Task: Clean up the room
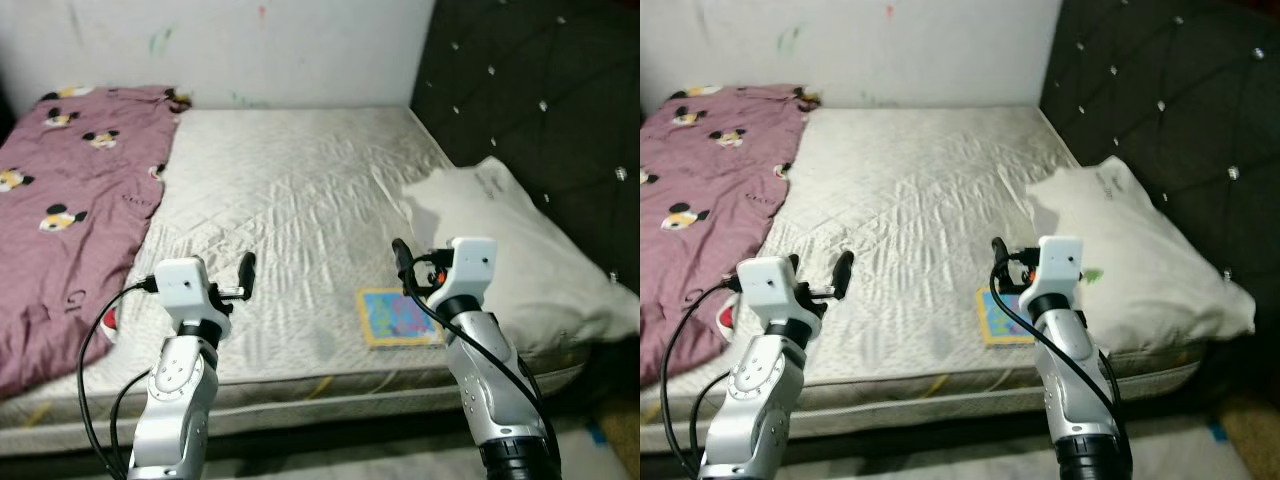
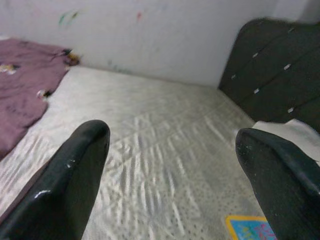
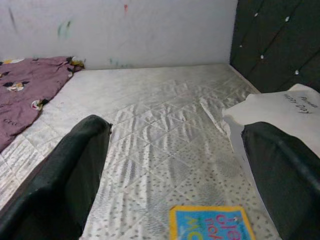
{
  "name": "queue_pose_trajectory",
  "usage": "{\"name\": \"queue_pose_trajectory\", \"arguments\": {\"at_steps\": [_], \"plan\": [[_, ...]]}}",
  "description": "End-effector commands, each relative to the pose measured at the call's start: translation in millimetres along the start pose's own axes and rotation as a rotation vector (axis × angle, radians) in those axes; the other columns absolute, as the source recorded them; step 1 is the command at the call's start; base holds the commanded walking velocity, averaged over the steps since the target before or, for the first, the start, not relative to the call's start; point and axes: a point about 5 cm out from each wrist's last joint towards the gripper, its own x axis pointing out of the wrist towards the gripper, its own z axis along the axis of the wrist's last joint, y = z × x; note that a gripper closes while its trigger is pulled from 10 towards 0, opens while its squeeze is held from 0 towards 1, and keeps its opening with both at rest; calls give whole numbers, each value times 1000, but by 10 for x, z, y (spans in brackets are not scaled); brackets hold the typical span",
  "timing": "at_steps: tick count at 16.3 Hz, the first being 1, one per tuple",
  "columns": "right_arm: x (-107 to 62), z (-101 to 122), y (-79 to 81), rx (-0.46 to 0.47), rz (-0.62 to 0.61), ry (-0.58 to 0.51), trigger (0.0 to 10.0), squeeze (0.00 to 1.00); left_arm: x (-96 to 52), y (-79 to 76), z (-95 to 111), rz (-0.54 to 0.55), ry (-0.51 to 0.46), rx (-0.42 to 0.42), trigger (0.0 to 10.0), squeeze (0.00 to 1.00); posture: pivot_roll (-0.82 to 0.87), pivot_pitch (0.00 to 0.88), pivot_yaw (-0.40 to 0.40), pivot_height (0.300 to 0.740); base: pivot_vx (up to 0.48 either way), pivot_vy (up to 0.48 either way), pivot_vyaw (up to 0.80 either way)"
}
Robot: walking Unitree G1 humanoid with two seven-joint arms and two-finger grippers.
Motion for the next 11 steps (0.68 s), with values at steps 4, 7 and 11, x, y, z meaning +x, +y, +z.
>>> {"name": "queue_pose_trajectory", "arguments": {"at_steps": [4, 7, 11], "plan": [[41, 54, 82, 8, 30, -20, 10000, 0, -6, 63, 4, 25, 2, 15, 10000, 0, -20, 0, -43, 740, 0, 480, 0], [46, 49, 83, 10, 28, -18, 10000, 0, 1, 67, 9, 28, 0, 15, 10000, 0, -20, 0, -43, 740, 0, 480, 0], [48, 44, 109, -5, 43, -18, 10000, 0, -15, 66, 22, 29, -12, 8, 10000, 0, -18, 0, -45, 740, 0, 120, 239]]}}
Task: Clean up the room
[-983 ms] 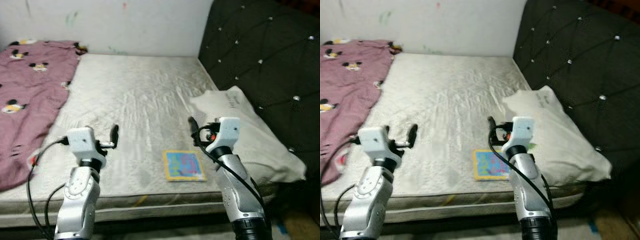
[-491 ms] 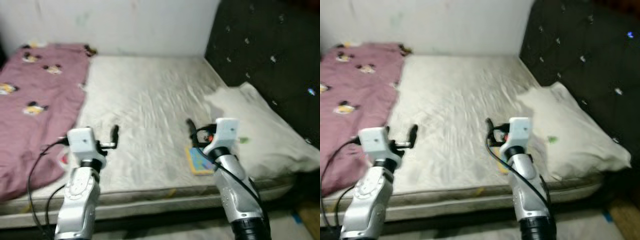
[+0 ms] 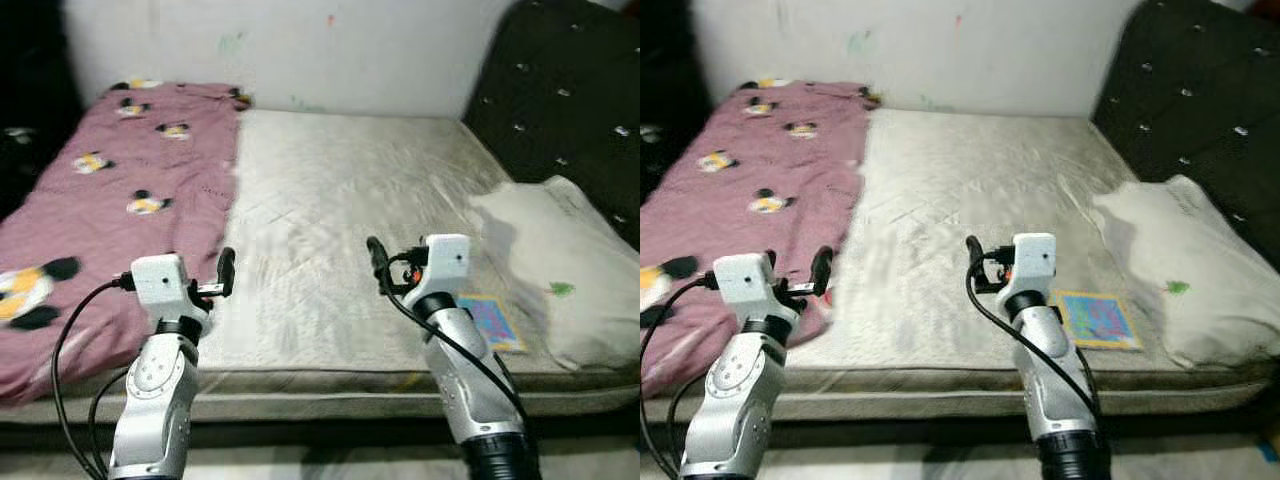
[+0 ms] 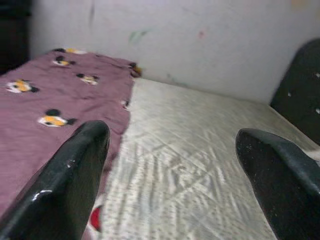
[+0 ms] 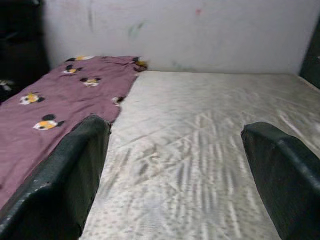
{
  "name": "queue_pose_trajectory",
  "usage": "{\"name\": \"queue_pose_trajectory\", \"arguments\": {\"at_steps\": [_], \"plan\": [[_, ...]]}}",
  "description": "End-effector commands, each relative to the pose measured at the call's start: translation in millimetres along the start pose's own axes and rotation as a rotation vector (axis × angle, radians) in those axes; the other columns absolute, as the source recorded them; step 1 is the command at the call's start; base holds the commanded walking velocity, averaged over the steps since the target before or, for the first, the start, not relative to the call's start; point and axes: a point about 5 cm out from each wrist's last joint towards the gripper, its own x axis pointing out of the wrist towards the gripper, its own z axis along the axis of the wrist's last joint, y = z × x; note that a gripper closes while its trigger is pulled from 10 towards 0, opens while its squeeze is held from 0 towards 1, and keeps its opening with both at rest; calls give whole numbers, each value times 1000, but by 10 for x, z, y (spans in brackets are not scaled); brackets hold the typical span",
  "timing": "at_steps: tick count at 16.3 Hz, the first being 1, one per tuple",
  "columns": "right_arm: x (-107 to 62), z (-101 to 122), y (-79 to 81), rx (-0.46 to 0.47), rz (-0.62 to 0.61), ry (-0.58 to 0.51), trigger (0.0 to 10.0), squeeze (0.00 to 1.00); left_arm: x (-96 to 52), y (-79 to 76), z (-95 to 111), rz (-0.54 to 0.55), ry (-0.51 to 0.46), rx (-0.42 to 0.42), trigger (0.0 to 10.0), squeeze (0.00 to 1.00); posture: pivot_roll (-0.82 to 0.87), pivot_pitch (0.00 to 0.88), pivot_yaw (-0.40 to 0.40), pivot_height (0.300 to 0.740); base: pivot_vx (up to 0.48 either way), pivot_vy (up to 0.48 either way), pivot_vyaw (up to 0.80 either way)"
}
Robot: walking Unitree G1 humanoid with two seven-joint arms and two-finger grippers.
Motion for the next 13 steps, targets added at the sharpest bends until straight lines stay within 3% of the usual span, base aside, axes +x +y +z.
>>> {"name": "queue_pose_trajectory", "arguments": {"at_steps": [1, 7, 13], "plan": [[-3, 26, -87, -9, -28, -9, 10000, 0, 16, -94, 7, -30, -4, -3, 10000, 0, -18, 0, -44, 740, 0, 0, 800], [-5, 12, -86, -10, -29, -2, 10000, 0, 6, -122, 26, -78, -15, -15, 10000, 0, -21, 3, -42, 740, 0, 0, 70], [-1, 9, -79, -13, -23, 0, 10000, 0, 0, -131, 31, -89, -17, -23, 10000, 0, -20, 9, -43, 740, 364, 0, 0]]}}
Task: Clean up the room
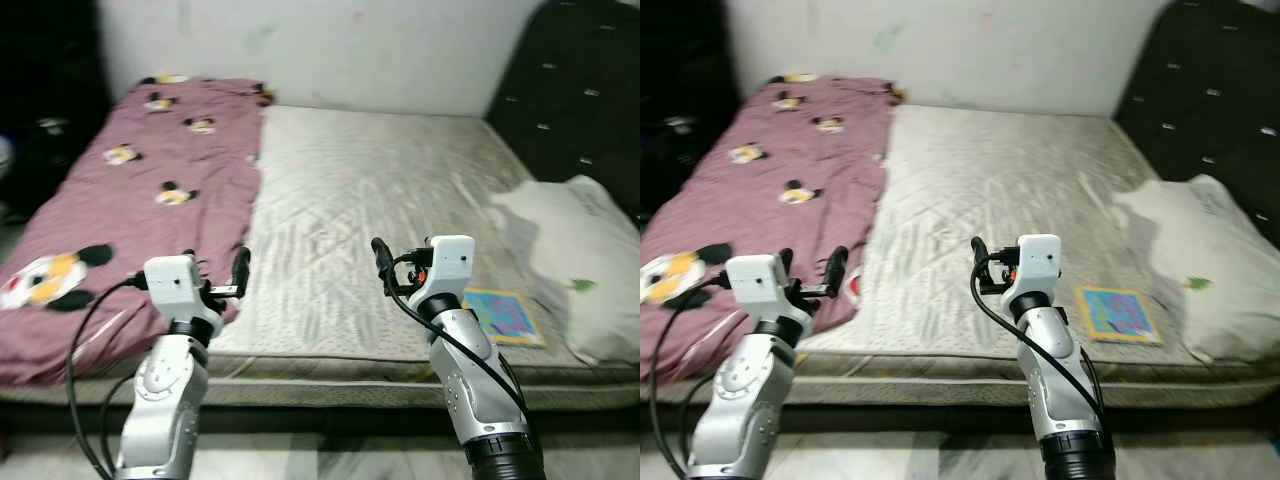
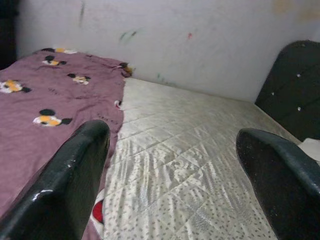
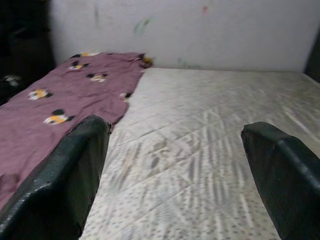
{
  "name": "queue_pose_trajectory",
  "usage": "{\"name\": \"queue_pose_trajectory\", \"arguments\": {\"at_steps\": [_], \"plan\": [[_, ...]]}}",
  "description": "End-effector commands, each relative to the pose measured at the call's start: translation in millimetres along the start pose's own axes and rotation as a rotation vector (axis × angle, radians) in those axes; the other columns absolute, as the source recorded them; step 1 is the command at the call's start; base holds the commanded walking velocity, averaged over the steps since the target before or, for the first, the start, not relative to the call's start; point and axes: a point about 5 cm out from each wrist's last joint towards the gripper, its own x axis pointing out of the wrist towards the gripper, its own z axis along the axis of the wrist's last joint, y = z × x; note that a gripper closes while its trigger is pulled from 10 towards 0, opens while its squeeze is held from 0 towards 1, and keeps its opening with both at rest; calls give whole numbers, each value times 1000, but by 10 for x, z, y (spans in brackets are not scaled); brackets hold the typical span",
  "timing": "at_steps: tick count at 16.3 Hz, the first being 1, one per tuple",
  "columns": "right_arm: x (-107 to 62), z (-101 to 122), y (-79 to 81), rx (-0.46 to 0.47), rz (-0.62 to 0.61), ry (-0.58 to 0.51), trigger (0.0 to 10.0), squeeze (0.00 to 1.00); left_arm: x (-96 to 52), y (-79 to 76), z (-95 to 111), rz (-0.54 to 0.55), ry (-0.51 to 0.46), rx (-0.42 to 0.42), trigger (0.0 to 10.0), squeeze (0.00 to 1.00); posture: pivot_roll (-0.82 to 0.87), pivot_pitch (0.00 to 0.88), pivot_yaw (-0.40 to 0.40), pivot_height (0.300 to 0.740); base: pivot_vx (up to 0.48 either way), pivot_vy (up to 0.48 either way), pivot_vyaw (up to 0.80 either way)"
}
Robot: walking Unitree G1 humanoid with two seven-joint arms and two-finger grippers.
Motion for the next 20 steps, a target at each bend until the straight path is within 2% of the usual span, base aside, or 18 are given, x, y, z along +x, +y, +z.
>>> {"name": "queue_pose_trajectory", "arguments": {"at_steps": [1, 10, 15, 17, 20], "plan": [[7, 28, -41, -8, -13, -6, 10000, 0, 15, -49, 36, -17, -14, -4, 10000, 0, -20, 9, -42, 740, 360, 0, 0], [15, 21, -44, -15, -17, -2, 10000, 0, 28, -63, 33, -17, -13, -18, 10000, 0, -23, 9, -42, 740, 334, 0, 0], [20, 10, -61, -23, -19, 3, 10000, 0, 32, -89, 18, -10, -6, -38, 10000, 0, -19, 7, -46, 740, 0, 0, 0], [25, 3, -56, -23, -18, 8, 10000, 0, 33, -88, 17, -12, -3, -37, 10000, 0, -19, 7, -46, 740, 0, 386, 0], [28, -12, -46, -18, -16, 16, 10000, 0, 36, -85, 11, -10, 0, -44, 10000, 0, -17, 1, -46, 740, 0, 480, -735]]}}
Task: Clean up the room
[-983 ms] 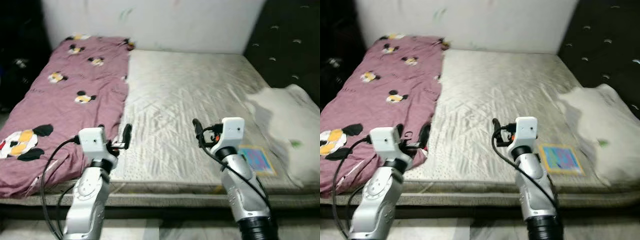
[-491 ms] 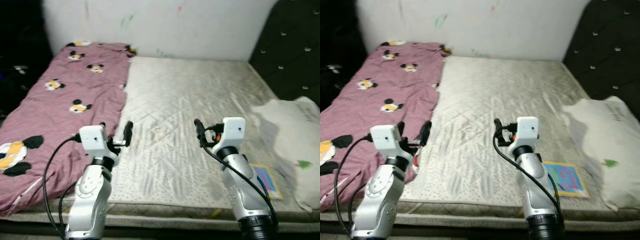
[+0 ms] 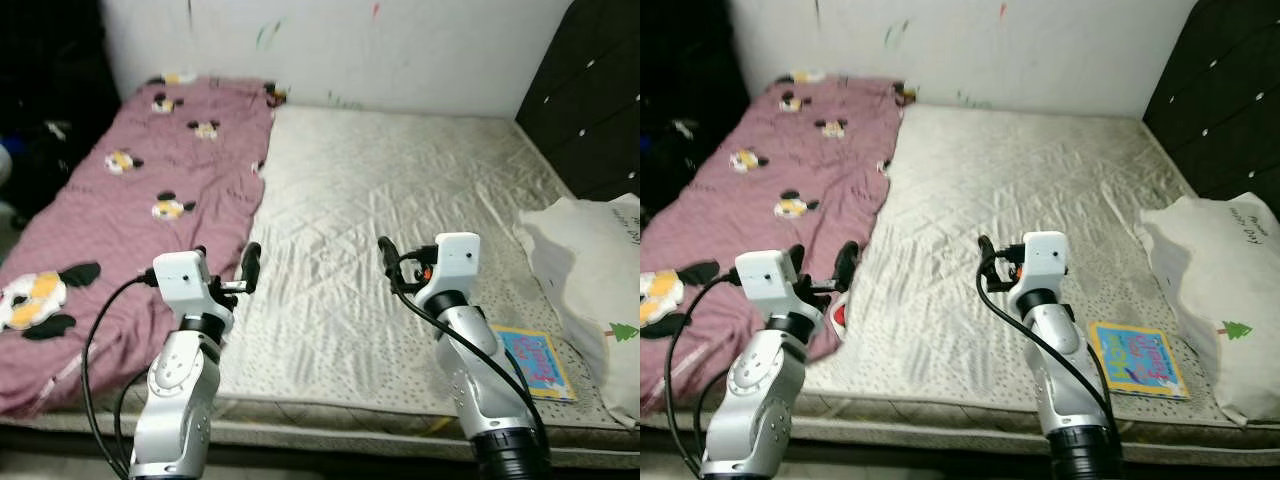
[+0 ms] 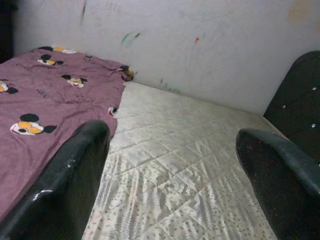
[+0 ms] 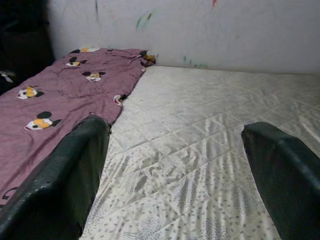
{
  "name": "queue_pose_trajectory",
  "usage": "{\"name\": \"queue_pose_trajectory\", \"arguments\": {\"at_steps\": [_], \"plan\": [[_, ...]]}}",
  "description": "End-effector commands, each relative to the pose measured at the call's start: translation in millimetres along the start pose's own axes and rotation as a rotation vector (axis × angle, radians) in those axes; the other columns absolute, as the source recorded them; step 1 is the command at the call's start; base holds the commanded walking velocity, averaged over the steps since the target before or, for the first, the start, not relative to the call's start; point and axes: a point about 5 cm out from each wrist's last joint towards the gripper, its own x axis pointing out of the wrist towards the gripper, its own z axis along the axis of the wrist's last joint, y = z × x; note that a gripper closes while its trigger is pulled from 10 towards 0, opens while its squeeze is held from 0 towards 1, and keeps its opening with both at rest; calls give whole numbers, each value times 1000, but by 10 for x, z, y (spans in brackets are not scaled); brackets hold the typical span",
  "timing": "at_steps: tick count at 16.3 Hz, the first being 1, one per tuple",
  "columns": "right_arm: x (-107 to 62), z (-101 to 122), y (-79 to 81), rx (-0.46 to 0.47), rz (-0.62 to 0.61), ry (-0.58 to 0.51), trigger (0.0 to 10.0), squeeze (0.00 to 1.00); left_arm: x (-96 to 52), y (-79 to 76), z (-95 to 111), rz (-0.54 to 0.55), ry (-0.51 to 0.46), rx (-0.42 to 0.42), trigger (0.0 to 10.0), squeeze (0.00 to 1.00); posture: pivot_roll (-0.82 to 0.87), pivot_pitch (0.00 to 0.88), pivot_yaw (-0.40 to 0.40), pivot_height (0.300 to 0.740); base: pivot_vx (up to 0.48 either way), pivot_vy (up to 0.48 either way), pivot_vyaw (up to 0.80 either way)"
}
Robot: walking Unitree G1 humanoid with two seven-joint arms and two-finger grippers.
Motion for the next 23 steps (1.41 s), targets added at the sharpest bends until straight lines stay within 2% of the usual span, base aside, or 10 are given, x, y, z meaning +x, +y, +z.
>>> {"name": "queue_pose_trajectory", "arguments": {"at_steps": [1, 4, 23], "plan": [[15, 0, 8, 7, -5, 4, 10000, 0, 3, 37, -5, 14, 12, 6, 10000, 0, -17, 1, -46, 740, 0, 480, -800], [14, 0, 5, 4, -5, 1, 10000, 0, 10, 35, -18, 15, 19, -5, 10000, 0, -19, 0, -44, 740, 0, 480, -656], [52, 29, 29, -52, 24, -16, 10000, 0, 48, 6, -16, 13, 17, -30, 10000, 0, -23, 6, -53, 740, 0, 480, 0]]}}
